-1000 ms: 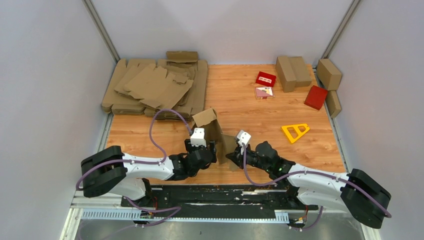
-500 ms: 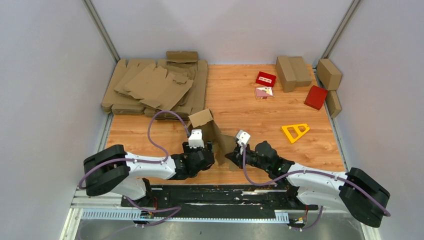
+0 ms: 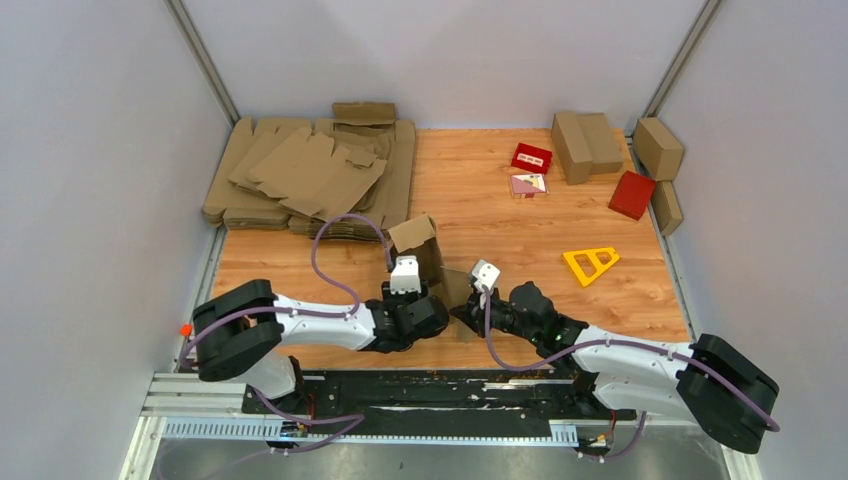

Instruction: Fold the paper box

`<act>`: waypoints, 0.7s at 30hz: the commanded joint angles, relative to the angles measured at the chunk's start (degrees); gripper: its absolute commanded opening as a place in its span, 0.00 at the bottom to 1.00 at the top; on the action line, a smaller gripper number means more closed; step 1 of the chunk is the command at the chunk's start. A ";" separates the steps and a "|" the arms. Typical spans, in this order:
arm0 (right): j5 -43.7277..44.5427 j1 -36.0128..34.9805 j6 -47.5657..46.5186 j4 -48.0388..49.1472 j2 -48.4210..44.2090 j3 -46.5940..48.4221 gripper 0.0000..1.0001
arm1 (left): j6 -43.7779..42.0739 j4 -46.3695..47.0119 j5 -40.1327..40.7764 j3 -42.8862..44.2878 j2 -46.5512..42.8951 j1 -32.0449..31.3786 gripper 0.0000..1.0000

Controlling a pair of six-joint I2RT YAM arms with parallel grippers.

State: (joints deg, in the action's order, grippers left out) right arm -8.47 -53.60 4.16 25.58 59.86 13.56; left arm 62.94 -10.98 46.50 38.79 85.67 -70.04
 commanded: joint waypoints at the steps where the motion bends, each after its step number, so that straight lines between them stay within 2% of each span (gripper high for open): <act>1: -1.84 -0.54 0.62 -0.47 0.40 1.29 0.00 | 3.04 -3.30 2.53 4.67 3.65 -0.84 0.54; 3: -1.82 -0.54 0.59 -0.45 0.39 1.20 0.00 | 3.05 -4.70 2.60 6.24 5.04 -0.89 0.50; 4: -1.82 -0.59 0.61 -0.44 0.39 1.19 0.00 | 2.87 -4.85 2.56 6.65 5.45 -0.89 0.41; 7: -1.87 -0.54 0.67 -0.46 0.31 1.16 0.00 | 2.00 -3.86 2.22 6.85 5.97 -0.95 0.23; 9: -1.90 -0.58 0.62 -0.36 0.17 1.20 0.00 | 1.31 -3.43 2.03 7.10 6.23 -0.89 0.21; 11: -1.88 -0.55 0.60 -0.47 0.05 1.05 0.00 | 1.16 -3.28 2.06 7.20 6.30 -0.89 0.23; 15: -1.60 -0.54 0.63 -0.67 -0.32 1.03 0.00 | -0.33 -0.86 2.14 5.76 5.16 -0.90 0.38; 19: -0.89 -0.54 0.65 -0.72 -1.64 0.55 0.00 | -2.79 1.45 3.03 3.82 2.66 -0.75 0.47; 21: -0.72 -0.54 0.59 -0.72 -2.14 0.34 0.00 | -3.88 3.30 3.71 2.66 1.62 -0.42 0.59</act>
State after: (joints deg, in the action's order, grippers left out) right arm -8.21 -53.60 4.16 25.10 59.18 13.56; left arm 60.88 -13.10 47.64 43.09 90.72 -70.52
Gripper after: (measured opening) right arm 0.017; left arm 0.495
